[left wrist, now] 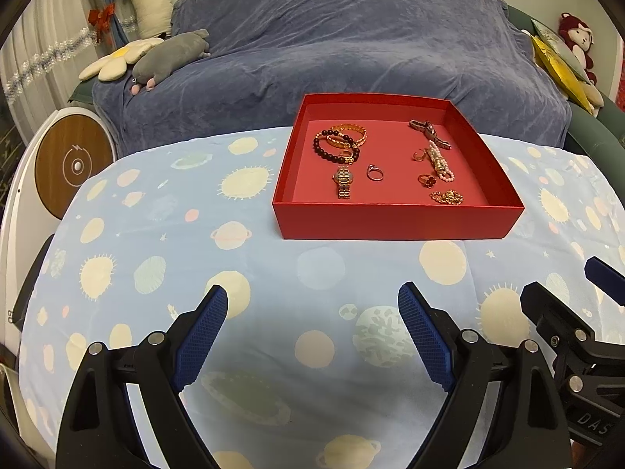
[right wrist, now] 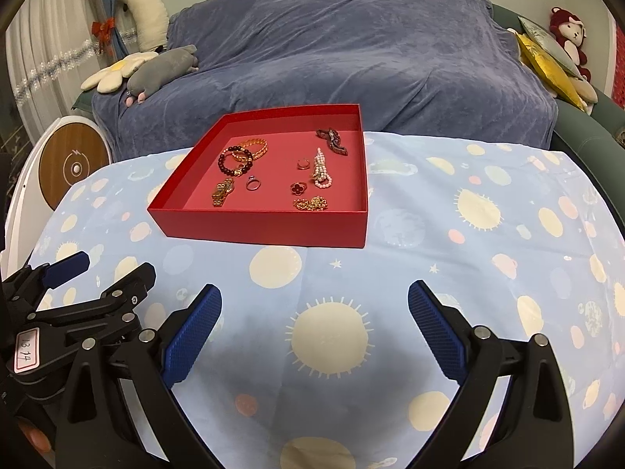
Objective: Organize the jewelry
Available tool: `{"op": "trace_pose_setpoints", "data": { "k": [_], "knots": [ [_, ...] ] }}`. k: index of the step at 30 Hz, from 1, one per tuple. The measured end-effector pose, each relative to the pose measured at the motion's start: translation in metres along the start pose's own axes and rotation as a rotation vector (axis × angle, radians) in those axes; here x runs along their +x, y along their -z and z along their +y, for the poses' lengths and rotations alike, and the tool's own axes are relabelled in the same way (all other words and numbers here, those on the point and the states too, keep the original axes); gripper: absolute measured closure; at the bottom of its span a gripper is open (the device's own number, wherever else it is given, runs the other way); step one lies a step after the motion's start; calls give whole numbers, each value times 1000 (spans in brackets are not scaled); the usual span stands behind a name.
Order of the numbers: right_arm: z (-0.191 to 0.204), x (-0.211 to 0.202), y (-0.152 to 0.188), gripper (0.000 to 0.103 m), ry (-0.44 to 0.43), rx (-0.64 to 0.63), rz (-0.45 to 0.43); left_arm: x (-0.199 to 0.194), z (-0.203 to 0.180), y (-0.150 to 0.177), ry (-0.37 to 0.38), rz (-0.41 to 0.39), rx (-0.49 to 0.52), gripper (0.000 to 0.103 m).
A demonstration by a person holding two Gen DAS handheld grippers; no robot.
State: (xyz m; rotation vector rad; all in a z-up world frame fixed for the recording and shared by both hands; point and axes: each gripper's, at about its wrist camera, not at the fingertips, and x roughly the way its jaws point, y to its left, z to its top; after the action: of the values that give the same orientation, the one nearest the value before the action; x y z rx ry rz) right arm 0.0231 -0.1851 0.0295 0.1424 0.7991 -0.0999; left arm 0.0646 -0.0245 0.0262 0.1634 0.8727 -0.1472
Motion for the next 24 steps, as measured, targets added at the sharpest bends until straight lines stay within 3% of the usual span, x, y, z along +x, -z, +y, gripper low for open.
{"op": "trace_pose_setpoints", "data": {
  "k": [24],
  "knots": [
    [0, 0, 0, 9, 5, 2, -5, 0, -2, 1, -3, 6, -3, 16]
  ]
}}
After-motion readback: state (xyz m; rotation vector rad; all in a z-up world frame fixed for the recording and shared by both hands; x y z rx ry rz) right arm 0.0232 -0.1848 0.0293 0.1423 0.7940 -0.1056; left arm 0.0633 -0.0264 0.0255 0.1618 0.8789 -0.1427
